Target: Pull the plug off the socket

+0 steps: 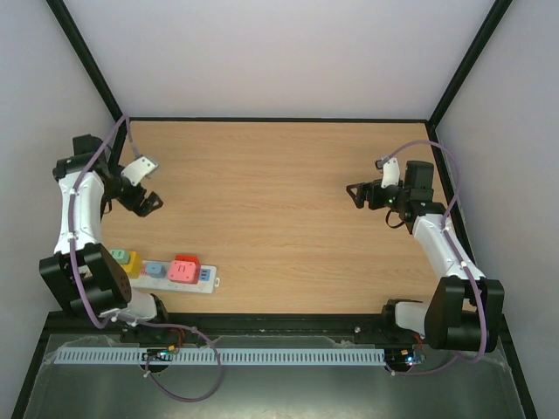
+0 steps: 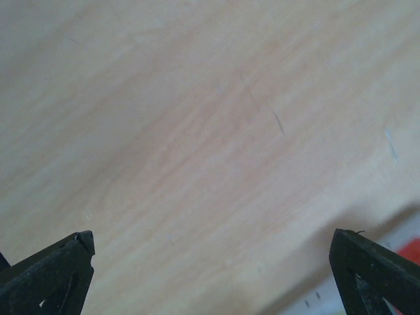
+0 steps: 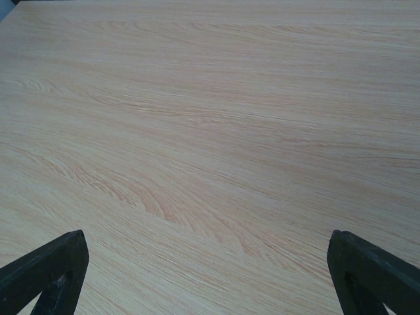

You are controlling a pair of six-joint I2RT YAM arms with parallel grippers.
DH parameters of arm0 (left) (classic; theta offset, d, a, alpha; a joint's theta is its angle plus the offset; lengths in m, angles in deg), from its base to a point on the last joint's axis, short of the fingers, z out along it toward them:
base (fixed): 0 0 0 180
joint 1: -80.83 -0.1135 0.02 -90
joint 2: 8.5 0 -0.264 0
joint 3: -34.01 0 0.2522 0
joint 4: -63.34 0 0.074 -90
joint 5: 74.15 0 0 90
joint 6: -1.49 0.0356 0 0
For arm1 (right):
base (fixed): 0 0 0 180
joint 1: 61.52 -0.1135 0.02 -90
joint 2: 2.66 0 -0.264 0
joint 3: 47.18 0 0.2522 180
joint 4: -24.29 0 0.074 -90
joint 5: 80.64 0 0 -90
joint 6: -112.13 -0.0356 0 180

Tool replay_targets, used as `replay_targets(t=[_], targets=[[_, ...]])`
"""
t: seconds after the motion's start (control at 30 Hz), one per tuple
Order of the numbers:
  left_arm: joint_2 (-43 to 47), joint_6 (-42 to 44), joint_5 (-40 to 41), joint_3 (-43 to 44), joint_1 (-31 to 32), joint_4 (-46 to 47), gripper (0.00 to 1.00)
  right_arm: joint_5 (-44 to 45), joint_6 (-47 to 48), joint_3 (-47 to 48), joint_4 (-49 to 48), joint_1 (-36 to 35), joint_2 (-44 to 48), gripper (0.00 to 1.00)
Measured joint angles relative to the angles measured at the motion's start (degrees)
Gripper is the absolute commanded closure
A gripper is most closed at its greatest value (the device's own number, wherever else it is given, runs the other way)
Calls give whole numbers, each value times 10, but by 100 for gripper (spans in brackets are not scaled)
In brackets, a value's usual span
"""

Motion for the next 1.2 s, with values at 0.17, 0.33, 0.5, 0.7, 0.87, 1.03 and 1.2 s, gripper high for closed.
replay_targets(t=[0.17,0.33,0.5,0.7,0.87,1.03,1.2], targets=[[37,133,13,-20,-22,-84,0,-6,4,0,1,0,0,2],[130,246,30,-83,-50,-127,0,-10,6,0,3,0,-2,2],[191,330,49,-145,-73,-145,0,-11,8,0,8,0,-7,2],[199,414,76,-206,-90,-149,0,-10,14,0,12,0,-7,2],[226,467,90,-244,-91,-149,0,-10,14,0,15,0,-7,2],[237,489,110,-282,-79,-137,0,-10,16,0,16,0,-7,2],[244,485,126,-311,-36,-106,0,-11,16,0,16,0,-7,2]])
